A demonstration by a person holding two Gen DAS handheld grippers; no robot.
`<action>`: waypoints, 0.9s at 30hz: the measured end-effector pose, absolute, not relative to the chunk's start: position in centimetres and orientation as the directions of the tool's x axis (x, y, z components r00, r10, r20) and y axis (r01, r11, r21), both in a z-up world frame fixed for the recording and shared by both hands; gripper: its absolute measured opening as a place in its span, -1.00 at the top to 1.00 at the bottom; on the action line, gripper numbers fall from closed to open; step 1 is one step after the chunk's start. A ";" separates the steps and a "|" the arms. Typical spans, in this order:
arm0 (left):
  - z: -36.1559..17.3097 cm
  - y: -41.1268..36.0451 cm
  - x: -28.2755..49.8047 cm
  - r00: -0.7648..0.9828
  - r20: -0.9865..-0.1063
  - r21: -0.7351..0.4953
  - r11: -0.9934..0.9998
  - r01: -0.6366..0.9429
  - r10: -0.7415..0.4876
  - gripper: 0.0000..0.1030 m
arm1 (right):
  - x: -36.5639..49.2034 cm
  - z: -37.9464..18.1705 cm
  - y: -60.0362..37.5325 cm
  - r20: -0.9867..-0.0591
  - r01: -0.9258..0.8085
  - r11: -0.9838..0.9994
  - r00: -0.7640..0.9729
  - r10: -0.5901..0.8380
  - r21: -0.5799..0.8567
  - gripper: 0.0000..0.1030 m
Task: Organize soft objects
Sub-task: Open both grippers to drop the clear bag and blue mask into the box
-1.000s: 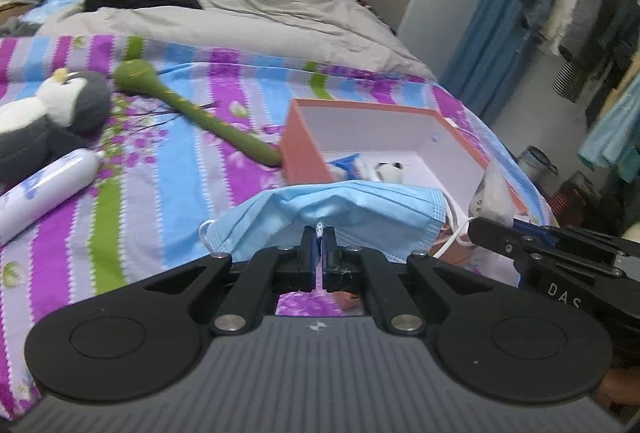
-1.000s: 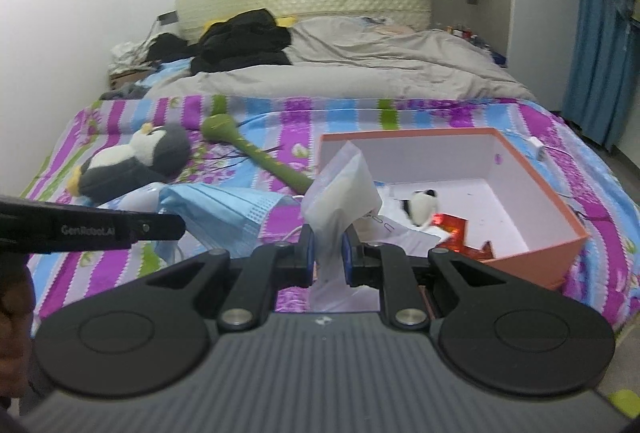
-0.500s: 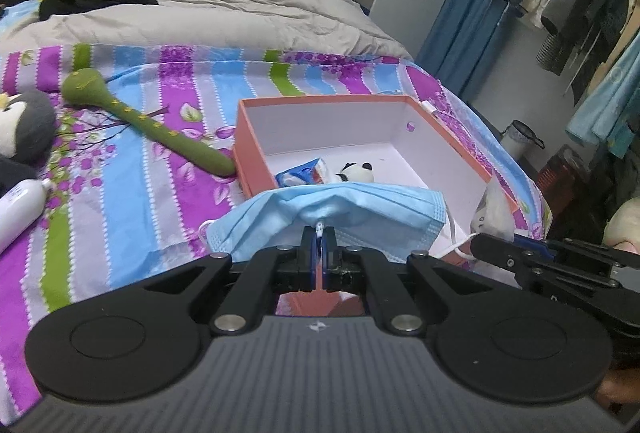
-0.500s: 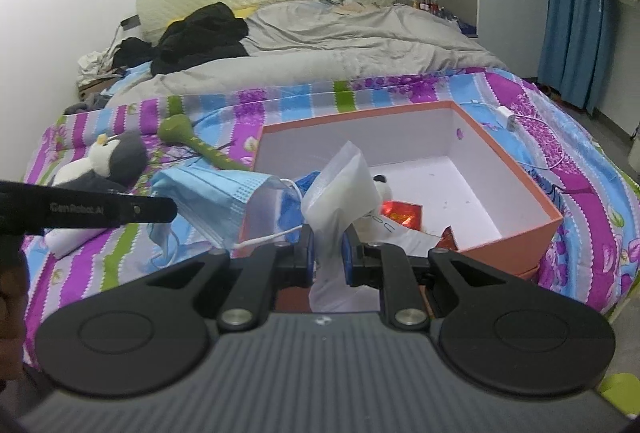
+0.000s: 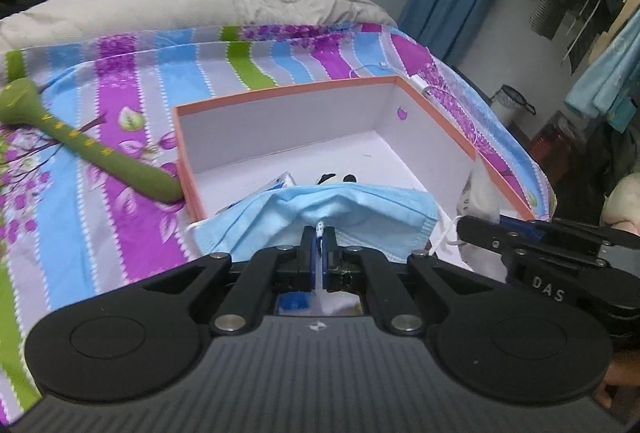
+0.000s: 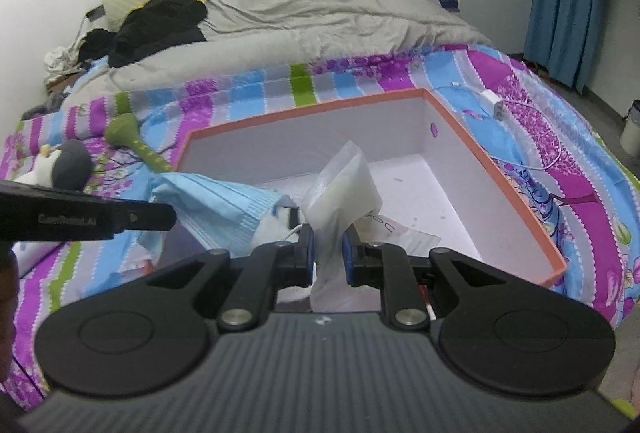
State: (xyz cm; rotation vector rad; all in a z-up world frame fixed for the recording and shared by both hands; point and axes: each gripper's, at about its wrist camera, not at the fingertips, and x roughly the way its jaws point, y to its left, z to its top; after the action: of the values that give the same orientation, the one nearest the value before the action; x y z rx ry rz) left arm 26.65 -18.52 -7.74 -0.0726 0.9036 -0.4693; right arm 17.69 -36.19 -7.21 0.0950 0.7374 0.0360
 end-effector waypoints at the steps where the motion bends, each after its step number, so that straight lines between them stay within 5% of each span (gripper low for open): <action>1: -8.1 -18.9 27.4 0.521 -0.742 -0.253 0.896 0.365 -0.422 0.94 | 18.2 -7.6 -36.3 -0.675 0.004 0.996 0.736 0.057 0.088 0.63; 12: -10.7 -20.8 32.3 0.471 -0.784 -0.239 0.898 0.370 -0.403 0.91 | 22.5 -11.0 -38.0 -0.730 0.040 0.995 0.683 0.043 0.096 0.47; 13: -10.9 -20.8 32.4 0.467 -0.788 -0.239 0.898 0.369 -0.401 0.85 | 22.6 -11.1 -38.0 -0.733 0.041 0.995 0.679 0.041 0.093 0.34; 15: -11.1 -20.9 32.7 0.464 -0.798 -0.231 0.906 0.354 -0.385 0.23 | 22.9 -11.3 -38.1 -0.739 0.047 0.995 0.673 0.036 0.091 -0.08; 16: -11.1 -21.0 32.9 0.461 -0.801 -0.231 0.908 0.349 -0.381 0.07 | 22.9 -11.4 -38.2 -0.740 0.054 0.994 0.672 0.033 0.093 -0.30; 17: -11.0 -20.9 32.8 0.466 -0.796 -0.234 0.907 0.349 -0.385 -0.03 | 22.8 -11.4 -38.3 -0.738 0.059 0.994 0.674 0.032 0.097 -0.32; 27: -7.7 -19.8 30.4 0.530 -0.753 -0.225 0.909 0.350 -0.390 -0.04 | 20.9 -9.0 -38.2 -0.701 0.057 0.993 0.713 0.033 0.105 -0.33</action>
State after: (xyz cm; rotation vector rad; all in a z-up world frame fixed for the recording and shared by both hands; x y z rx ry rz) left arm 30.42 -19.77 -7.66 -0.0481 0.9111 -0.4423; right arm 20.89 -38.22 -9.02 0.1221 0.7777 -0.0133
